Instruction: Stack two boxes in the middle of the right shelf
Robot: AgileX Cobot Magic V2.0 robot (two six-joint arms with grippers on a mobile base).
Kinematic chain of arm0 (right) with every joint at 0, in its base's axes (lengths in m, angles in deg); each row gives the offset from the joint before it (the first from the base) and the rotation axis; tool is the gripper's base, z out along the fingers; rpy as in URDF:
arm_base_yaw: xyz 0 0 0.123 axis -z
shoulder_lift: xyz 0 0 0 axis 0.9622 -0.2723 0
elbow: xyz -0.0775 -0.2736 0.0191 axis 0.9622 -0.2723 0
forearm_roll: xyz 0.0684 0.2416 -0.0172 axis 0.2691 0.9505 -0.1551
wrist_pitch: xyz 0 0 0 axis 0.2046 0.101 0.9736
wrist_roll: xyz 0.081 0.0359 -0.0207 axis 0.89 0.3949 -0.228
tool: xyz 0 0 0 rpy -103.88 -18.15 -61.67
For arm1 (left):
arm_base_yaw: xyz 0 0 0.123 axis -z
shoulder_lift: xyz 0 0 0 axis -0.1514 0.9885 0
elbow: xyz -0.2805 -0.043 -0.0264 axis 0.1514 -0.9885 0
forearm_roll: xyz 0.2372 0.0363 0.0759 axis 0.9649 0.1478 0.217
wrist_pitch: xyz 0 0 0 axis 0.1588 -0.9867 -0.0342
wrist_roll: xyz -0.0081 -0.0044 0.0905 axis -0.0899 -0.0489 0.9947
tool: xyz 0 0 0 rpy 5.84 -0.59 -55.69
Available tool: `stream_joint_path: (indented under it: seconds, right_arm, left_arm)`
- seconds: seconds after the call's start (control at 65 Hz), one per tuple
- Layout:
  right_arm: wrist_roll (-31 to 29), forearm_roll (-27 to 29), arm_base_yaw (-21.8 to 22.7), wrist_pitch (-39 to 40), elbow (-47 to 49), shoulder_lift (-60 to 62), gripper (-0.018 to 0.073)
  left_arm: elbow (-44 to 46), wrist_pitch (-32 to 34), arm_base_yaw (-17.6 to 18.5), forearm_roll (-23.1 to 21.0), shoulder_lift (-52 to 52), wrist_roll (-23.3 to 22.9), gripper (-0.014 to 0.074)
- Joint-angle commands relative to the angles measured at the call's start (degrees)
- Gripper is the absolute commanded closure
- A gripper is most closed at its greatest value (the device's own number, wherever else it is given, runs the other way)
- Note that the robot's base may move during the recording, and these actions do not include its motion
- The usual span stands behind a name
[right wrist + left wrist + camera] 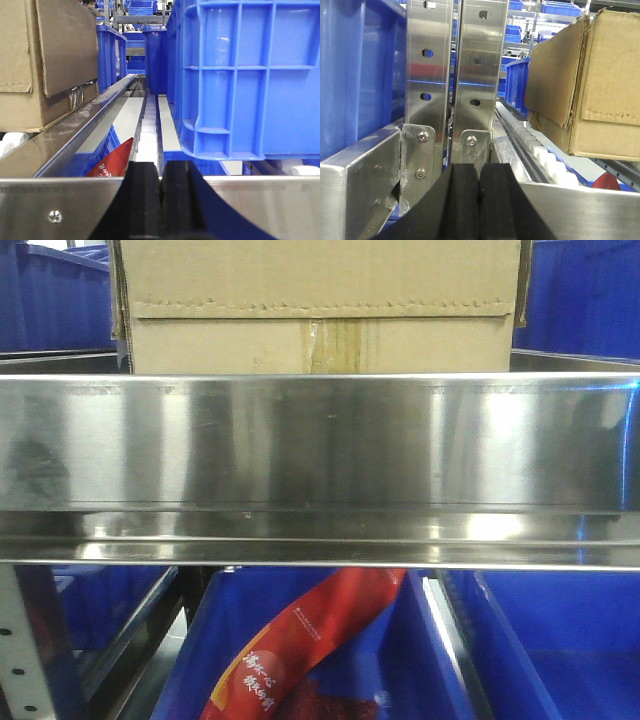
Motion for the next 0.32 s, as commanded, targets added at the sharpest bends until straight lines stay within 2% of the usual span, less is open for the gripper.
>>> stream_joint_path:
  seconds: [0.0, 0.308]
  right_arm:
    - [-0.3, 0.0, 0.3, 1.5, -0.1, 0.4, 0.0713]
    - [-0.3, 0.0, 0.3, 1.5, -0.1, 0.4, 0.0713]
  left_arm:
    - [0.1, 0.8, -0.2, -0.2, -0.3, 0.2, 0.0708]
    - [0.1, 0.8, -0.2, -0.2, -0.3, 0.2, 0.0708]
